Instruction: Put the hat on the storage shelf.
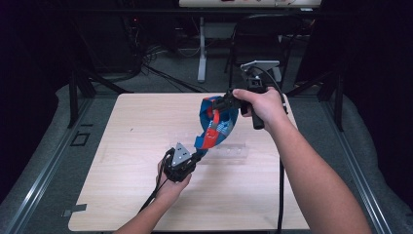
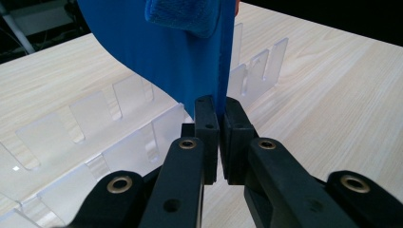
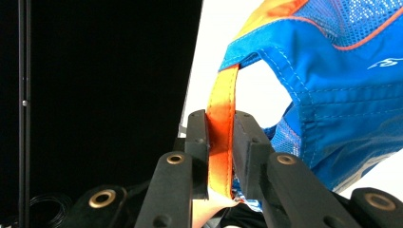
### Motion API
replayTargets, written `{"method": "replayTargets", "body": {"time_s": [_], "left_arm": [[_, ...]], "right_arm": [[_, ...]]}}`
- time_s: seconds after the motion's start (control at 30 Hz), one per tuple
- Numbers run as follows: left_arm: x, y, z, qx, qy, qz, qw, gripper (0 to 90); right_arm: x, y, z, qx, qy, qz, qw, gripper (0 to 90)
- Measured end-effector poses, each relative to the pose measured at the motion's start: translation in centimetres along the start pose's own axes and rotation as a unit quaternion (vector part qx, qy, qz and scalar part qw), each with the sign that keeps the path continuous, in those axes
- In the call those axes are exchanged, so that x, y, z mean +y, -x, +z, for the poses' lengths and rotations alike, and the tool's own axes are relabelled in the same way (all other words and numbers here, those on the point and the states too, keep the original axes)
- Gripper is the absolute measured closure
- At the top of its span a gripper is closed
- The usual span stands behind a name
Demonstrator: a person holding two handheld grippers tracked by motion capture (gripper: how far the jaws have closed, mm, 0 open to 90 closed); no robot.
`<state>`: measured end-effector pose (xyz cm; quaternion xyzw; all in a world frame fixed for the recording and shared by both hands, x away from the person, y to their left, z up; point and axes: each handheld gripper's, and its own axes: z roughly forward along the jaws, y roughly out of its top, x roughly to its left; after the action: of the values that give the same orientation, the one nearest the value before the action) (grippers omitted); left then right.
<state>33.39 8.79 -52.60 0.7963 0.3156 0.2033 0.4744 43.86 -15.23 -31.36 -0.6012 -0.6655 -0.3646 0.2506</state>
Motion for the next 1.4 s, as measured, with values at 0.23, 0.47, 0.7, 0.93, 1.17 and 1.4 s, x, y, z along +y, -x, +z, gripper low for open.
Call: {"method": "replayTargets", "body": {"time_s": [0.23,0.47,0.7,0.93,1.17,1.4], "left_arm": [[-0.2,-0.4,-0.4,0.001,0.003,-0.006,1.0000,87.4],[0.1,-0.5,0.0,-0.007,-0.002,-0.004,1.0000,87.3],[-0.6,-0.4,0.7,-0.003,-0.017,-0.006,0.9998,87.2],[-1.4,-0.4,1.2,-0.001,-0.029,-0.006,0.9996,87.0],[-1.4,-0.7,1.0,0.002,-0.027,-0.022,0.9994,84.6],[-1.4,-0.8,0.7,0.003,-0.025,-0.030,0.9992,72.1]], "right_arm": [[-0.2,-0.4,0.3,0.002,-0.007,-0.005,1.0000,77.9],[-0.2,-1.2,-0.2,0.004,-0.001,-0.009,1.0000,77.9],[-0.2,0.1,0.5,-0.008,-0.010,0.000,0.9999,77.9],[-0.2,1.3,1.3,-0.019,-0.007,0.011,0.9997,77.8],[-0.2,2.4,1.5,-0.022,-0.003,0.019,0.9996,77.6],[-0.2,2.9,1.4,-0.028,0.004,0.022,0.9994,77.6]]}}
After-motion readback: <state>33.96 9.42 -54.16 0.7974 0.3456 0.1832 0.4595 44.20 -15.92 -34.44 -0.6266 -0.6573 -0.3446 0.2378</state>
